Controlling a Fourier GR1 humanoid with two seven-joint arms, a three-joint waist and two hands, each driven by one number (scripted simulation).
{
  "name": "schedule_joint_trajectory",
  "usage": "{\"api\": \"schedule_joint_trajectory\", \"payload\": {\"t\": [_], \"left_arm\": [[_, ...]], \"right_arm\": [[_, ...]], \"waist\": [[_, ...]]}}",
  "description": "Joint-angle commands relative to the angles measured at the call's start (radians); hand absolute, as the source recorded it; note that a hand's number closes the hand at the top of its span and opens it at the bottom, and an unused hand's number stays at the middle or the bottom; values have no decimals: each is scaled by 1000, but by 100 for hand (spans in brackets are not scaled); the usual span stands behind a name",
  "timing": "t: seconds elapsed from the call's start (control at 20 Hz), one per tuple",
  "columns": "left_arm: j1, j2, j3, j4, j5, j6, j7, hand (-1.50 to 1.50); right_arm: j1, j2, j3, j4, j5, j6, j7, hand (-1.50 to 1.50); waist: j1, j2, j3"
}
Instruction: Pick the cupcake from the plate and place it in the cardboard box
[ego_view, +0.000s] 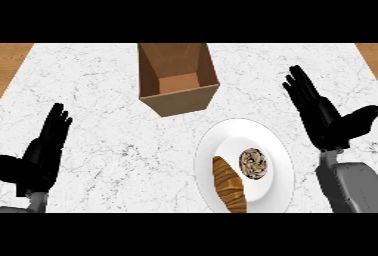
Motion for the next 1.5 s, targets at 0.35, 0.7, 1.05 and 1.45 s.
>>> {"api": "schedule_joint_trajectory", "payload": {"t": [0.35,0.7,1.05,1.45], "left_arm": [[0,24,37,-62,145,-145,123,0],[-6,41,70,-89,148,-140,174,0],[7,55,82,-98,159,-152,199,0],[-29,64,111,-78,162,-173,220,0]], "right_arm": [[-96,-126,-67,40,14,260,-306,-150],[7,-228,-87,60,9,586,-724,-150],[-15,-453,42,-179,364,528,-565,-150],[-42,-509,215,-366,593,578,-292,-150]], "waist": [[22,-16,-1],[11,-19,-2],[-1,-28,-6],[1,-23,-6]]}}
